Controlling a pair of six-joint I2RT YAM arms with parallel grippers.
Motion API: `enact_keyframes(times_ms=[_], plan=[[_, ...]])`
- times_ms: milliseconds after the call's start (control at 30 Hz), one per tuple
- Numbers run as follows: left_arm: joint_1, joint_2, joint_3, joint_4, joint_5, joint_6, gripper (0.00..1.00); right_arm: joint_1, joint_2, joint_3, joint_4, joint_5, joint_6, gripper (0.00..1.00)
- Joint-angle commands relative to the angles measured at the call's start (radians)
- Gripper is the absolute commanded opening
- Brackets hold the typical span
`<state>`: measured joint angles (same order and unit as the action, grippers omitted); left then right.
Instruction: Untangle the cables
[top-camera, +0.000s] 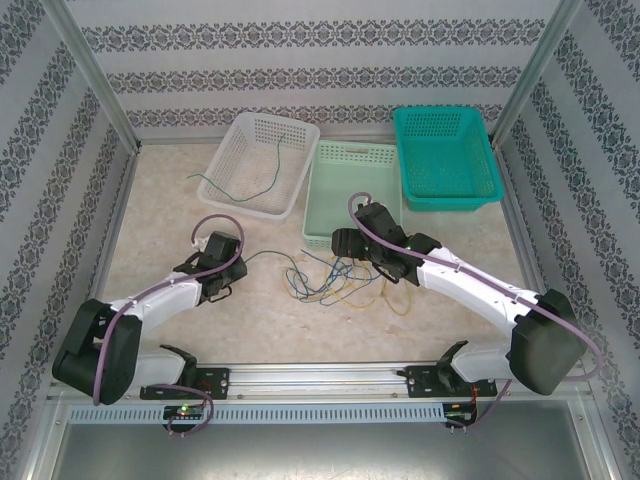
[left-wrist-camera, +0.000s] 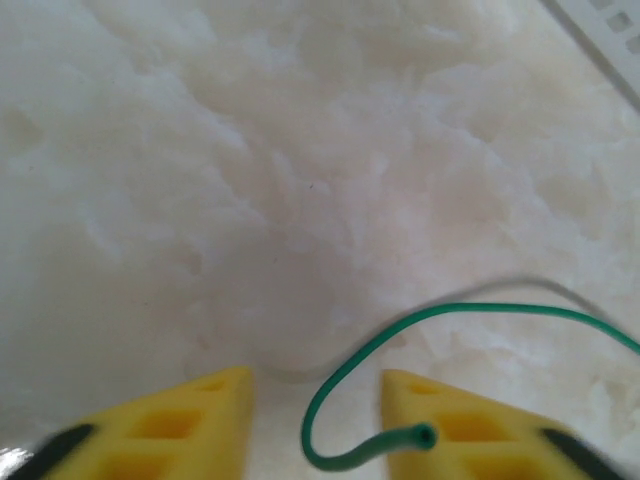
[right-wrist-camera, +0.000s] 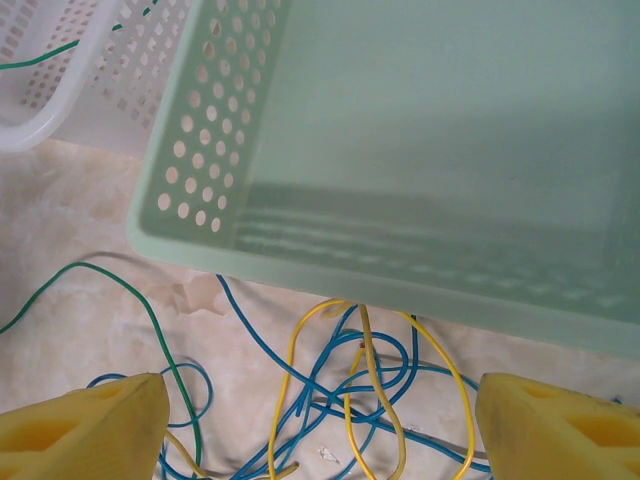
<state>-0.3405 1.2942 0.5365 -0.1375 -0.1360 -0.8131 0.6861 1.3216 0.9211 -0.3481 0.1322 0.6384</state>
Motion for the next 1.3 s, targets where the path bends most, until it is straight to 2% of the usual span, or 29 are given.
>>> enact_keyframes(times_ms=[0,133,233,433,567,767,867,1033,1133,1267], plan=[[-0.011,-0.013,0.052,0.046,-0.017,0.039,0.18,0.021,0.000,-0.003,0.001,-0.008,-0.036,0.81],[-0.011,-0.093,0.076,-0.008,-0.043,0.105,0.00,0.026,0.029,-0.066,0.043,-0.071,-0.003,0.81],[-0.011,-0.158,0.079,-0.041,-0.053,0.141,0.00,0.046,0.059,-0.106,0.085,-0.107,0.019,0.78],[-0.012,-0.253,0.083,-0.068,-0.047,0.164,0.00,0.081,0.148,-0.105,0.065,-0.092,0.044,0.71],[-0.011,-0.306,0.099,-0.068,-0.050,0.198,0.00,0.081,0.235,-0.096,0.037,-0.079,0.065,0.58],[-0.012,-0.392,0.093,-0.003,-0.098,0.176,0.00,0.104,0.329,-0.067,0.003,-0.078,0.064,0.26],[-0.012,-0.411,0.063,0.079,-0.100,0.163,0.00,0.117,0.323,-0.067,0.017,-0.077,0.050,0.15],[-0.025,-0.381,0.042,0.105,-0.093,0.136,0.00,0.142,0.278,-0.060,0.053,-0.100,0.013,0.13],[-0.041,-0.392,0.016,0.127,-0.119,0.125,0.00,0.153,0.262,-0.048,0.035,-0.078,0.007,0.20],[-0.056,-0.426,-0.006,0.133,-0.195,0.121,0.00,0.156,0.235,-0.059,0.039,-0.061,0.010,0.24]])
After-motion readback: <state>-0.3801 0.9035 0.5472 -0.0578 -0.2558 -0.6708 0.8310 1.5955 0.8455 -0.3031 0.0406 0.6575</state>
